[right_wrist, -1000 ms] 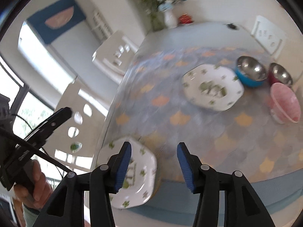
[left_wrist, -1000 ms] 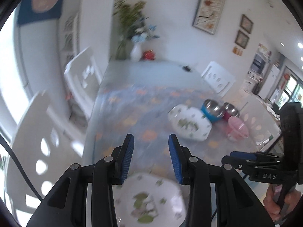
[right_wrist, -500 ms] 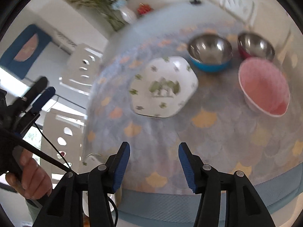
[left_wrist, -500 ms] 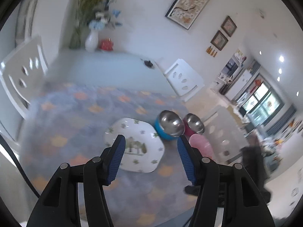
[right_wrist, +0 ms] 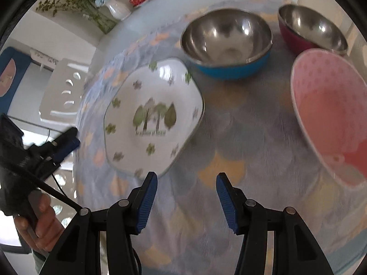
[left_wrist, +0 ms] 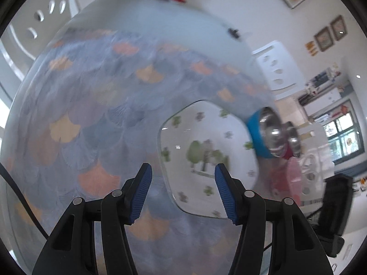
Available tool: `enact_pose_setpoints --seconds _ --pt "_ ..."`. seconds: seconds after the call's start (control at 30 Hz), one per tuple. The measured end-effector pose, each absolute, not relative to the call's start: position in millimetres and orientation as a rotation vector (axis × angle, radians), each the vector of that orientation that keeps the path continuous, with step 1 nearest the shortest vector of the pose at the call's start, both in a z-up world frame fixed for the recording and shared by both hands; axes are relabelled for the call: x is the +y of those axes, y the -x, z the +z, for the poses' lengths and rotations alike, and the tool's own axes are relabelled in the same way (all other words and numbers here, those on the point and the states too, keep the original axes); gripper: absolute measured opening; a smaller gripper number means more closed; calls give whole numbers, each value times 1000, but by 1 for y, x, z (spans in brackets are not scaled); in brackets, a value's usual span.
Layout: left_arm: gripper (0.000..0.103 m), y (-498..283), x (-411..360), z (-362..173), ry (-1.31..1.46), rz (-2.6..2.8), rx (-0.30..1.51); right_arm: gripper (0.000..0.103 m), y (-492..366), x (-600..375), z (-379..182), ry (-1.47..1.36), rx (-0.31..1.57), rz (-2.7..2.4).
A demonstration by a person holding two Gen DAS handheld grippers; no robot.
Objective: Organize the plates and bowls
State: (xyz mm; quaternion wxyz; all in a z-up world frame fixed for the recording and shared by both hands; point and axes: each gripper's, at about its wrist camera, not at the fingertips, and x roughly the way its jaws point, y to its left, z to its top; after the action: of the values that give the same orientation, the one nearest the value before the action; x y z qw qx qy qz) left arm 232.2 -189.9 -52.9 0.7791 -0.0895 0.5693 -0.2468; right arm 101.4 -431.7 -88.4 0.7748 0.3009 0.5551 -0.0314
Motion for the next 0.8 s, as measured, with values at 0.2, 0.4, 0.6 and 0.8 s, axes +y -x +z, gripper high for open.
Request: enact_pose_setpoints --seconds 0.2,0.4,0.6,0.8 --pt "55 -248 -200 -78 158 -509 1283 51 -115 -439 -97 -652 1134 -106" --pt "55 -260 -218 -104 147 -528 1325 51 -133 -441 -112 -657 1140 -99" --pt "55 -268 -230 -115 137 -540 1320 51 -151 -435 -117 -586 1130 -95" --pt "54 -275 -238 -114 111 -569 1280 34 -166 -433 -132 -561 1155 -76"
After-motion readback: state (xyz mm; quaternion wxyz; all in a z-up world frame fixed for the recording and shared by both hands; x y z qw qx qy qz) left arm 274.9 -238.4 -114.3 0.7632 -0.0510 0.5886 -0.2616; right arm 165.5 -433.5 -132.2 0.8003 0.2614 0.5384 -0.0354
